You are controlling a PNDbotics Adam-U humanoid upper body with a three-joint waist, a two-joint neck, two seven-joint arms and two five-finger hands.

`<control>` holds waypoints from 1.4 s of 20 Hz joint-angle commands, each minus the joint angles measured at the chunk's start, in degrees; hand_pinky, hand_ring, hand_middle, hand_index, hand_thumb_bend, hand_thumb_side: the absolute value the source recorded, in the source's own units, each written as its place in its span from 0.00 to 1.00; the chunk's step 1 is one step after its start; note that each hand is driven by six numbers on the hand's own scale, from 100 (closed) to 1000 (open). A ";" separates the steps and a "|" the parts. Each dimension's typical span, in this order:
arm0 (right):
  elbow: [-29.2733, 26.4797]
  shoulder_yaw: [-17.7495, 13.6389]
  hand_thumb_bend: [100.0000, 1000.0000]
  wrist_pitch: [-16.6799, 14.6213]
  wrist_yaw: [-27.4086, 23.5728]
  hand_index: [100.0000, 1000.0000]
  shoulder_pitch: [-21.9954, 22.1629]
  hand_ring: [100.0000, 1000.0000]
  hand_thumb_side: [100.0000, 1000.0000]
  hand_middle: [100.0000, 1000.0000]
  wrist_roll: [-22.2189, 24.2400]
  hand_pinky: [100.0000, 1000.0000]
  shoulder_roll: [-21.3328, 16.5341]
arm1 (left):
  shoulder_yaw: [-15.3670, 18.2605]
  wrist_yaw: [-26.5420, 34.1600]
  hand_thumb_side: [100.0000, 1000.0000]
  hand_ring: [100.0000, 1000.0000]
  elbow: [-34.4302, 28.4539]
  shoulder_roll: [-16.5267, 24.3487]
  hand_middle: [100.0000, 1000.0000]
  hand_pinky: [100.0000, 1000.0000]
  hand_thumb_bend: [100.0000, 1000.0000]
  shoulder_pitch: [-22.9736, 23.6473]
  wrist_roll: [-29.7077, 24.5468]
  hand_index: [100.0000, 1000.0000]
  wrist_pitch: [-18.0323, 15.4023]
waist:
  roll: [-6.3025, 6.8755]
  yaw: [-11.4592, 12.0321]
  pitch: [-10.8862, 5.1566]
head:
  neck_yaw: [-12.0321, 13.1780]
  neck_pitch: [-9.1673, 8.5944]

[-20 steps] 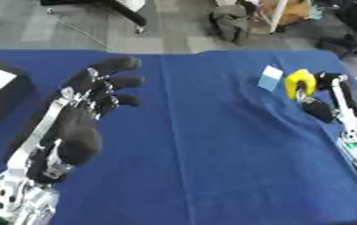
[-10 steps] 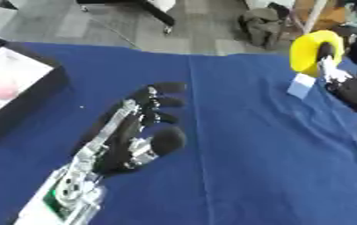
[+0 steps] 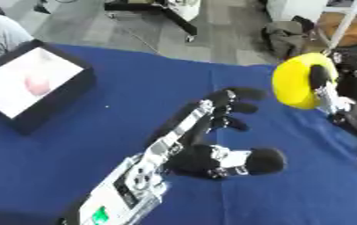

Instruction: Pick up the objects with one hand, pass them to the other hand, and then place them into the box on the other side of the table.

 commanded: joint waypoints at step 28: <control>-1.22 0.99 0.00 3.10 -3.45 0.40 1.03 0.61 0.41 0.35 2.92 0.62 0.81 | 1.59 -2.07 0.41 0.82 -4.98 1.40 0.83 0.71 0.73 1.51 3.36 0.79 -2.89 | -0.10 -0.26 -1.04 | -1.54 0.54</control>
